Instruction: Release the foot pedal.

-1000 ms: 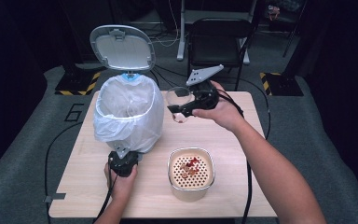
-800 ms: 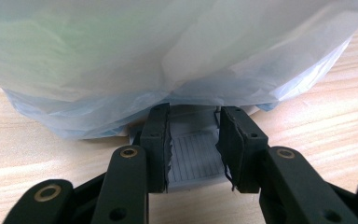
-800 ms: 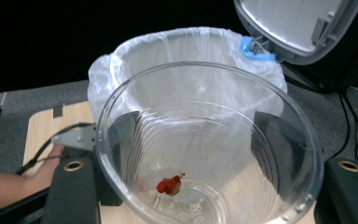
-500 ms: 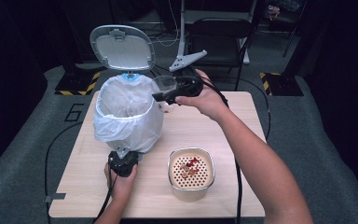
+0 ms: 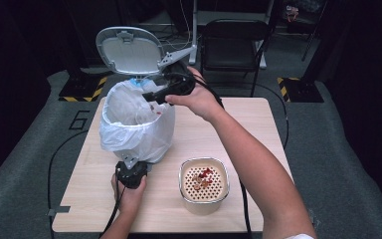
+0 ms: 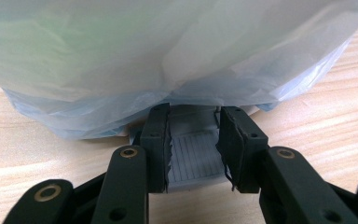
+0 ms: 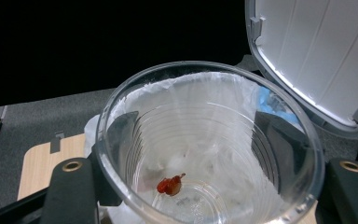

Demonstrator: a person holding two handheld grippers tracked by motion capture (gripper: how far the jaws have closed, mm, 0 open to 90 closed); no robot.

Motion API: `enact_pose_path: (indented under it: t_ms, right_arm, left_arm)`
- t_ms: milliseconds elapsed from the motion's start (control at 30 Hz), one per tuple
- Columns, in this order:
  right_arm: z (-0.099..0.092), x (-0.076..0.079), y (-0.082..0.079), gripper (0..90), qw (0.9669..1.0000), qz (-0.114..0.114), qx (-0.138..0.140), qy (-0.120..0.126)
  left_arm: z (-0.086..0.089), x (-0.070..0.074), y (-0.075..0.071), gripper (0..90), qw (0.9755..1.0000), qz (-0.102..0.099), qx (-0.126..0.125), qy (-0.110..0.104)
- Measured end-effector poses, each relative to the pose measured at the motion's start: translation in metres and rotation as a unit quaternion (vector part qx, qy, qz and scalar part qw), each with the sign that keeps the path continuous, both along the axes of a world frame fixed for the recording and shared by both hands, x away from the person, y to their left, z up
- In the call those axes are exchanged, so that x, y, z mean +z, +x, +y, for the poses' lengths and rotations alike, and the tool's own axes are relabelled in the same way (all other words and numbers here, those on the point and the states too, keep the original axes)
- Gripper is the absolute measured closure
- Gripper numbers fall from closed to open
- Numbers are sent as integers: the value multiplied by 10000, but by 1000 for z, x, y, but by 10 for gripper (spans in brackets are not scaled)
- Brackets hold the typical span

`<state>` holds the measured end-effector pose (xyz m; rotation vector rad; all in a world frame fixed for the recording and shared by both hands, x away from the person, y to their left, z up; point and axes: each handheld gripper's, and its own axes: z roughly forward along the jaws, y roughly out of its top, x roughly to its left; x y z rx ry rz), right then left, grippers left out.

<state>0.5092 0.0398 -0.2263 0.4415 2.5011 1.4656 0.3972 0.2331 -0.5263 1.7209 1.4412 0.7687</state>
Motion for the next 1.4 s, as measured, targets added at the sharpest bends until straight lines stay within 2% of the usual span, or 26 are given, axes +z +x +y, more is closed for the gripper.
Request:
enact_pose_path:
  t_ms: [267, 400, 533, 733, 800, 833, 900, 933, 1000, 1033, 1067, 1100, 1133, 1167, 1200, 1233, 1400]
  right_arm:
    - [13, -5, 11, 312, 9998, 29, -170, 61]
    - [19, -10, 16, 301, 9997, 1, -253, 47]
    - [27, -16, 19, 298, 9996, 35, -279, -50]
    - [40, -26, 23, 293, 9993, 73, -318, -157]
    - [44, -28, 24, 293, 9993, 59, -312, -173]
    - [47, -29, 24, 293, 9994, 72, -305, -171]
    - [52, -32, 25, 289, 9993, 58, -300, -193]
    - [54, -33, 25, 282, 9993, 68, -302, -188]
    - [58, -35, 25, 248, 9995, 3, -283, -123]
    - [59, -36, 25, 183, 9997, 11, -245, -68]
    - [61, -37, 26, 111, 9996, 168, -215, 56]
    - [62, -38, 26, 77, 9993, 266, -223, 173]
    - [62, -38, 26, 77, 9993, 266, -223, 173]
    - [65, -41, 24, 0, 9990, 229, -305, 252]
    - [65, -41, 24, 0, 9991, 235, -270, 231]
    - [65, -42, 23, 0, 9992, 239, -227, 224]
    - [58, -41, 18, 0, 9995, 180, -219, 161]
  left_arm:
    - [0, 0, 0, 640, 10000, 9, -9, 2]
    - [1, 1, -1, 640, 9999, 88, -39, 45]
    - [0, 0, 0, 640, 10000, -1, -12, 9]
    - [0, 0, 0, 640, 10000, 7, -13, 1]
    - [1, 1, -1, 640, 9999, 84, -39, 39]
    - [0, 0, 0, 640, 10000, 31, -14, 9]
    - [0, 1, 0, 640, 10000, 54, -20, 16]
    - [0, 0, 0, 640, 10000, -11, -6, 6]
    - [0, 1, 0, 640, 10000, 54, -27, 33]
    - [0, 1, 0, 640, 10000, 53, -23, 27]
    - [0, 1, -1, 640, 10000, 63, -21, 18]
    - [0, 1, -1, 640, 10000, 60, -25, 24]
    - [0, 1, -1, 640, 10000, 60, -25, 24]
    - [0, 0, 0, 640, 10000, -1, -11, 6]
    - [1, 1, -1, 640, 10000, 75, -28, 26]
    - [0, 0, 0, 640, 10000, -31, 5, -11]
    - [0, 0, 0, 640, 10000, -24, 3, -21]
